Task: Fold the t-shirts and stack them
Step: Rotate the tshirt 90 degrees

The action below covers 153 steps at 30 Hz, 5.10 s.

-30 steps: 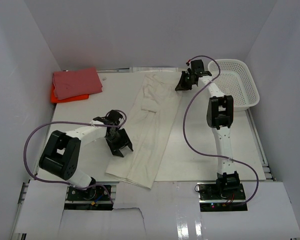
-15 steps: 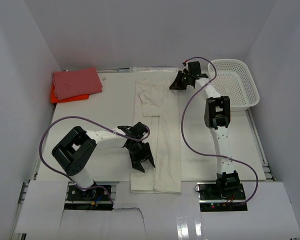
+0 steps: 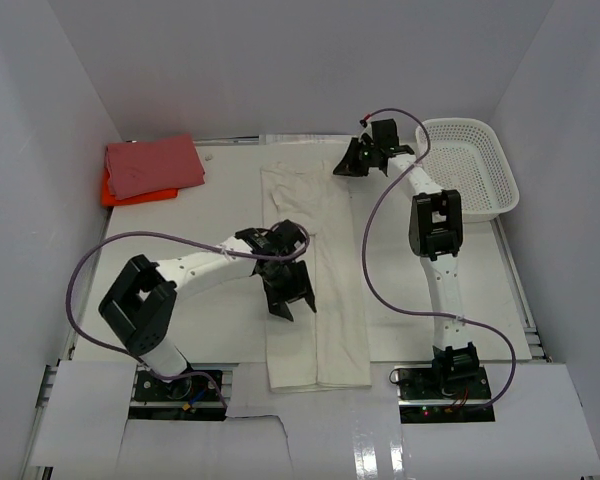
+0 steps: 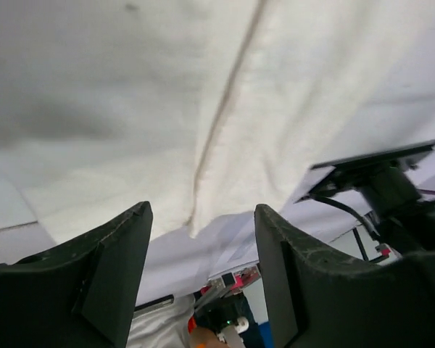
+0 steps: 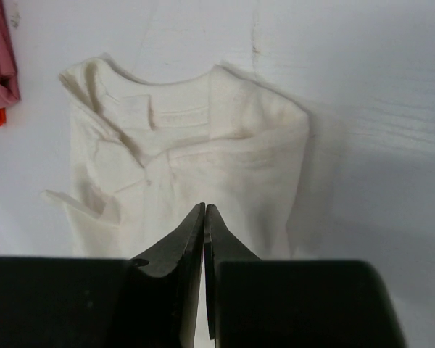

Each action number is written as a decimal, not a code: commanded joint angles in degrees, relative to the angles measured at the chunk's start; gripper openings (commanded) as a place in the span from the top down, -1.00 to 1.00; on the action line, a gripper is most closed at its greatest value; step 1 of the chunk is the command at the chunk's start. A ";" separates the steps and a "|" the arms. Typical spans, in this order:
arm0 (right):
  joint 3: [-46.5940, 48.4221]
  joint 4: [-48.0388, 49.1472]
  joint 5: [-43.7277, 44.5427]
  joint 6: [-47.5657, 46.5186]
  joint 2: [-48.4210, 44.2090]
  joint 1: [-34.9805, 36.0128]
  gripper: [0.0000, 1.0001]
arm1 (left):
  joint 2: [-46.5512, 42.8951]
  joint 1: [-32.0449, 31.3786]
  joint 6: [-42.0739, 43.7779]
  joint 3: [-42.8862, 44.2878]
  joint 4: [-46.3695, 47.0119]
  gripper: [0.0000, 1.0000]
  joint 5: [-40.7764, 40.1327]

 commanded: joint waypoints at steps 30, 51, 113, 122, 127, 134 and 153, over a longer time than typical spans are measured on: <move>-17.21 5.84 -7.96 -2.77 -13.92 4.98 0.82 | 32.89 30.98 34.45 55.72 7.18 -0.36 -14.39; -18.70 5.40 -5.93 -4.27 -11.90 4.63 0.80 | 42.03 31.95 35.86 58.88 12.56 0.12 -8.77; -20.99 4.52 -6.29 -4.88 -10.58 3.31 0.78 | 41.24 36.70 36.47 50.62 26.53 -0.06 14.26; -21.07 4.44 -6.37 -4.79 -10.84 3.22 0.78 | 44.40 35.64 36.38 52.73 24.43 -0.03 13.38; -21.25 4.35 -6.29 -4.88 -11.19 3.05 0.78 | 45.02 35.12 36.73 53.87 23.55 0.40 13.13; -20.64 3.56 -5.32 -4.88 -10.67 2.96 0.78 | 43.62 35.11 36.82 53.70 23.02 0.95 11.45; -17.82 2.42 -0.40 -4.35 -7.42 2.17 0.83 | 38.87 35.64 34.10 55.55 13.97 1.00 4.77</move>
